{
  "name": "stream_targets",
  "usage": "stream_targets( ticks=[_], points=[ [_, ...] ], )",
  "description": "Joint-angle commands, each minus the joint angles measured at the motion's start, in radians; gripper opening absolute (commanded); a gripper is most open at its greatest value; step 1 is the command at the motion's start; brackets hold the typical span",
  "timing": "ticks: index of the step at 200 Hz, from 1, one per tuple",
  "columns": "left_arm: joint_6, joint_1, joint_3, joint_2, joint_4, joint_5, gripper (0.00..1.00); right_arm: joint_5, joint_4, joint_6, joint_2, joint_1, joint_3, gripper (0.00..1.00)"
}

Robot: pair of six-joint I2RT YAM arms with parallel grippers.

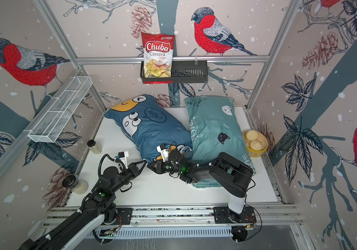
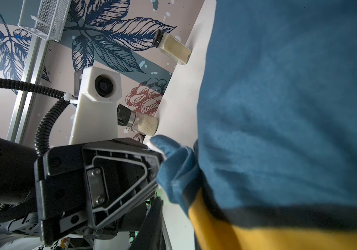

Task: Zip up pillowcases
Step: Zip the zipper on the pillowcase.

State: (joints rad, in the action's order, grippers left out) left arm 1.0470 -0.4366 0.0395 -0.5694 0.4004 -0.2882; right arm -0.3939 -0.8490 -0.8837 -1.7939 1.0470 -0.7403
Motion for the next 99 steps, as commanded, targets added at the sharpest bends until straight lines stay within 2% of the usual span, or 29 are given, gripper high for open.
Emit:
stream_targets(
  ticks=[1, 99],
  points=[
    [-0.023, -0.001, 0.004, 0.005, 0.006, 0.008, 0.0, -0.009, -0.051, -0.01, -0.001, 0.001, -0.01, 0.24],
    [-0.03, -0.001, -0.004, 0.005, 0.013, 0.015, 0.0, -0.022, -0.047, -0.018, -0.013, 0.005, -0.03, 0.18]
  ],
)
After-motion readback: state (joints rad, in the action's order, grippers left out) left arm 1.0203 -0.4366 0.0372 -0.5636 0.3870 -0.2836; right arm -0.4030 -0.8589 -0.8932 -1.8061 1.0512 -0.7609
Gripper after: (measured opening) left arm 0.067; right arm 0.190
